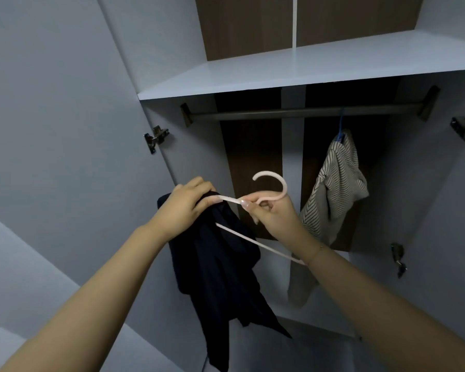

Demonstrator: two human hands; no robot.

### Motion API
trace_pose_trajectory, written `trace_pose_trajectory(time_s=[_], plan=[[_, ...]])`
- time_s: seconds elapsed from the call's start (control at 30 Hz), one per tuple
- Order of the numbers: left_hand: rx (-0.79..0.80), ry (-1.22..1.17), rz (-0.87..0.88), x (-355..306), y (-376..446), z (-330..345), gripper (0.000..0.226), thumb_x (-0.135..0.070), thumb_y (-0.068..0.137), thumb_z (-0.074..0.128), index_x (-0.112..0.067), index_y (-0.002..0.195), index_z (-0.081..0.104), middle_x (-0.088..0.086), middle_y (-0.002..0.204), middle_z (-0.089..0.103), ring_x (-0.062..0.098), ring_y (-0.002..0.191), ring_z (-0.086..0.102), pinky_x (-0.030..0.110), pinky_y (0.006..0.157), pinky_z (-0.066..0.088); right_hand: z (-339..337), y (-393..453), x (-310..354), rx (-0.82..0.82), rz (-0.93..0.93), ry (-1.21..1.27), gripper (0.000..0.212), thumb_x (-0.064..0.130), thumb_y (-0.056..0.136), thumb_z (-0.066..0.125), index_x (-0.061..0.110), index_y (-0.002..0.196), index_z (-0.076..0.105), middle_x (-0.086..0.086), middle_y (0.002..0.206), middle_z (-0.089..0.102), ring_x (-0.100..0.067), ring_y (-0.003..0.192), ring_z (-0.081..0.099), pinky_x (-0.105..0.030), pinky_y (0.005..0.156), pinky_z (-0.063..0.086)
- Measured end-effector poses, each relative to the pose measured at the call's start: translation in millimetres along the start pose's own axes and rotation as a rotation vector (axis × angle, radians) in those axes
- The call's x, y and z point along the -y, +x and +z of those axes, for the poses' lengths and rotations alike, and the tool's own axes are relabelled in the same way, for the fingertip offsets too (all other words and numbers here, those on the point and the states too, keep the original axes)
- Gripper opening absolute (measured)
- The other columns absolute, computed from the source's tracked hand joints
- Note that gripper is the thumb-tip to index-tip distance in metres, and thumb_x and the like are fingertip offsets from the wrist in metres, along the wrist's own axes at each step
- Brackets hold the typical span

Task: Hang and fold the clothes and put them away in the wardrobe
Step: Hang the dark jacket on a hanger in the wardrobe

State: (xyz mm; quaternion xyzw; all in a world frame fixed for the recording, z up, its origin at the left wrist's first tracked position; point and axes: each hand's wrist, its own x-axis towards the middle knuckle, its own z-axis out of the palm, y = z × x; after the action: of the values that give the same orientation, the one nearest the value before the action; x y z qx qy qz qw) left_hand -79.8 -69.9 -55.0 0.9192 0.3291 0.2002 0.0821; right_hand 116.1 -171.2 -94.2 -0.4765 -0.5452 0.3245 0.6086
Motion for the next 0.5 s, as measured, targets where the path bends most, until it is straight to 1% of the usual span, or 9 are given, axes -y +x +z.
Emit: trace_pose_trajectory(time_s=[0.1, 0.13, 0.2, 0.23, 0.3, 0.37, 0.43, 0.47, 0.5], plan=[[-0.012, -0.095, -0.055, 6.1, 4.7, 0.4, 0.018, -0.033, 0.099, 0.049, -0.019, 0.093, 0.06, -0.001, 0.089, 0.052, 0.015, 0.083, 0.053, 0.029, 0.078, 0.043, -3.8, 8.8, 9.0, -0.088, -0.083, -0.149, 0.007, 0.008, 0.087, 0.07, 0.005, 0.093, 0.073, -0.009, 0.075, 0.07, -0.023, 0.069, 0.064, -0.032, 0.065, 0.053], [-0.046, -0.127, -0.083, 7.7, 5.1, 0.7, 0.016, -0.028, 0.1, 0.049, -0.02, 0.091, 0.059, 0.001, 0.088, 0.053, 0.014, 0.082, 0.053, 0.025, 0.078, 0.042, -5.9, 8.8, 9.3, -0.166, -0.161, -0.233, 0.011, 0.007, 0.087, 0.069, 0.008, 0.097, 0.072, -0.009, 0.086, 0.07, -0.019, 0.079, 0.064, -0.03, 0.074, 0.054], [-0.143, -0.232, -0.187, 12.4, 3.6, -0.7, 0.018, -0.024, 0.102, 0.047, -0.023, 0.085, 0.055, -0.002, 0.083, 0.053, 0.006, 0.077, 0.051, 0.013, 0.07, 0.038, -10.5, 0.3, 5.2, -0.326, -0.412, -0.441, 0.023, 0.001, 0.089, 0.062, 0.011, 0.108, 0.07, -0.003, 0.108, 0.067, -0.012, 0.102, 0.059, -0.023, 0.097, 0.045], [-0.194, -0.309, -0.256, 16.0, 1.9, -2.7, 0.022, -0.024, 0.102, 0.046, -0.026, 0.081, 0.053, -0.007, 0.077, 0.051, -0.001, 0.069, 0.047, 0.011, 0.065, 0.037, -10.8, -9.0, -0.9, -0.359, -0.532, -0.518, 0.026, 0.0, 0.089, 0.058, 0.011, 0.11, 0.068, -0.001, 0.113, 0.064, -0.012, 0.109, 0.056, -0.024, 0.102, 0.039], [-0.291, -0.469, -0.372, 24.0, -2.8, -9.2, 0.029, -0.028, 0.104, 0.041, -0.026, 0.076, 0.049, -0.016, 0.062, 0.043, -0.003, 0.055, 0.04, 0.012, 0.053, 0.033, -6.4, -33.7, -26.5, -0.313, -0.644, -0.543, 0.027, 0.001, 0.09, 0.055, 0.015, 0.11, 0.066, 0.006, 0.116, 0.058, -0.012, 0.111, 0.053, -0.023, 0.101, 0.038], [-0.397, -0.592, -0.442, 29.5, -7.8, -19.2, 0.036, -0.032, 0.105, 0.036, -0.03, 0.071, 0.046, -0.019, 0.054, 0.038, -0.002, 0.049, 0.034, 0.012, 0.046, 0.029, -1.0, -52.8, -57.1, -0.229, -0.488, -0.471, 0.025, 0.005, 0.091, 0.056, 0.023, 0.105, 0.065, 0.017, 0.112, 0.053, -0.007, 0.107, 0.054, -0.019, 0.094, 0.042], [-0.453, -0.64, -0.466, 29.2, -10.4, -30.9, 0.045, -0.035, 0.106, 0.034, -0.04, 0.064, 0.049, -0.021, 0.051, 0.037, -0.001, 0.047, 0.033, 0.012, 0.044, 0.029, 11.1, -56.9, -81.5, -0.154, -0.081, -0.334, 0.023, 0.015, 0.093, 0.061, 0.035, 0.104, 0.06, 0.022, 0.11, 0.051, -0.006, 0.108, 0.055, -0.016, 0.087, 0.045], [-0.45, -0.636, -0.466, 27.4, -11.0, -36.2, 0.049, -0.036, 0.106, 0.033, -0.043, 0.06, 0.05, -0.02, 0.052, 0.037, -0.001, 0.047, 0.033, 0.012, 0.044, 0.029, 20.1, -54.0, -93.6, -0.106, 0.149, -0.261, 0.025, 0.022, 0.092, 0.065, 0.036, 0.111, 0.057, 0.02, 0.115, 0.051, -0.009, 0.113, 0.054, -0.013, 0.085, 0.043], [-0.438, -0.623, -0.46, 25.1, -11.6, -40.4, 0.051, -0.036, 0.106, 0.033, -0.045, 0.058, 0.051, -0.02, 0.052, 0.037, -0.001, 0.048, 0.033, 0.011, 0.045, 0.029, 30.8, -49.1, -104.4, -0.042, 0.347, -0.199, 0.038, 0.029, 0.09, 0.068, 0.032, 0.124, 0.052, 0.015, 0.126, 0.05, -0.013, 0.121, 0.051, -0.01, 0.086, 0.04]])
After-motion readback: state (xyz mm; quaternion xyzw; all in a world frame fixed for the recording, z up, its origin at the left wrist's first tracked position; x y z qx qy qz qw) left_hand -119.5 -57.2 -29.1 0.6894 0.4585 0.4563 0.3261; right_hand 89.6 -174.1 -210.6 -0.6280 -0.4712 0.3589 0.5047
